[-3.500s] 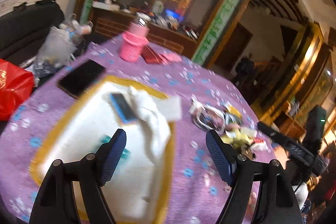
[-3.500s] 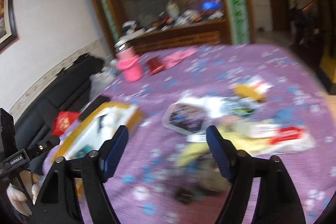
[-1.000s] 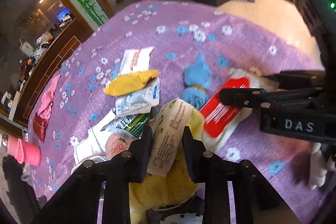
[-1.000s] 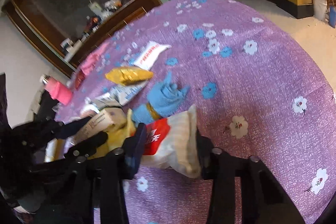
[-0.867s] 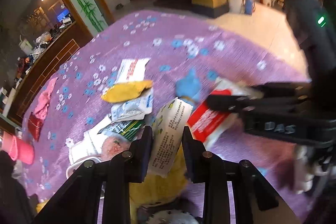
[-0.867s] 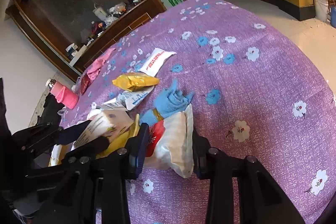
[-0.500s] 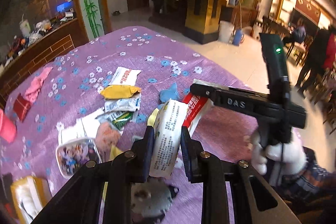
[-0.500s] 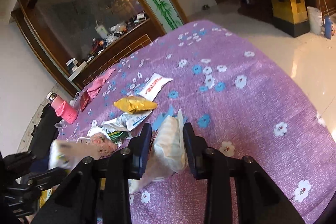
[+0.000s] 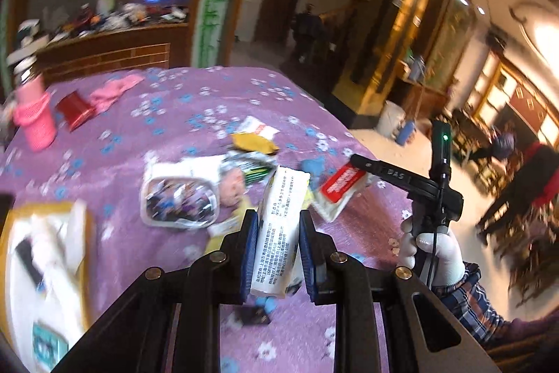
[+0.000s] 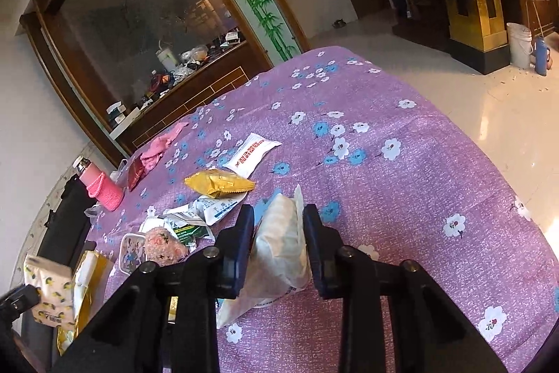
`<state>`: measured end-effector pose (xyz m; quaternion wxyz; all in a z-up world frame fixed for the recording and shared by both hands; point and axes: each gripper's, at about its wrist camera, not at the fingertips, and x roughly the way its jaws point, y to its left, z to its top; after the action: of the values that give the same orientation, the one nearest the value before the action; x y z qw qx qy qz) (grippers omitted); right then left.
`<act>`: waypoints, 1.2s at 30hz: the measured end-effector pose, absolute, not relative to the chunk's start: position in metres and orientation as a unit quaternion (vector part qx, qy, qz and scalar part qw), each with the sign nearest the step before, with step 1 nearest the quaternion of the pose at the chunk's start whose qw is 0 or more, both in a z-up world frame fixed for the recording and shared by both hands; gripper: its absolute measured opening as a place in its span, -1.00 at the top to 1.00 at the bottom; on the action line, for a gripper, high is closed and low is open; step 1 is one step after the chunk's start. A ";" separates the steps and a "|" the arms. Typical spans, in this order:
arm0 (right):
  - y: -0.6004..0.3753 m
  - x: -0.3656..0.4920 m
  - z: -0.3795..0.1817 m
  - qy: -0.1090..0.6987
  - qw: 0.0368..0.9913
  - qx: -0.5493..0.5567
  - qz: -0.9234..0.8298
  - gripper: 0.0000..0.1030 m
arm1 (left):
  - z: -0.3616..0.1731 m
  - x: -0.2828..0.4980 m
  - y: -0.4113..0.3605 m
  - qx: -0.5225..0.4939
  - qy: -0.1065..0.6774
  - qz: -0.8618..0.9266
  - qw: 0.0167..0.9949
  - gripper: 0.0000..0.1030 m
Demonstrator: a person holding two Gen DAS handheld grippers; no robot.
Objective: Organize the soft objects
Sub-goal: 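Lower both packs into the foam box and open both tools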
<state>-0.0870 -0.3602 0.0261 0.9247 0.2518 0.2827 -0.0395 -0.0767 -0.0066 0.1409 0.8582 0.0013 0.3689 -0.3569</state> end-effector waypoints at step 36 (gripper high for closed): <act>-0.035 -0.071 0.078 0.392 0.847 0.138 0.331 0.46 | 0.062 -0.053 0.266 -0.158 0.397 -0.036 0.904 0.05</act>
<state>-0.0708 -0.0351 0.0781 0.8472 0.1382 0.3924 0.3305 -0.0530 0.2656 0.0615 0.9037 -0.1576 0.3966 -0.0363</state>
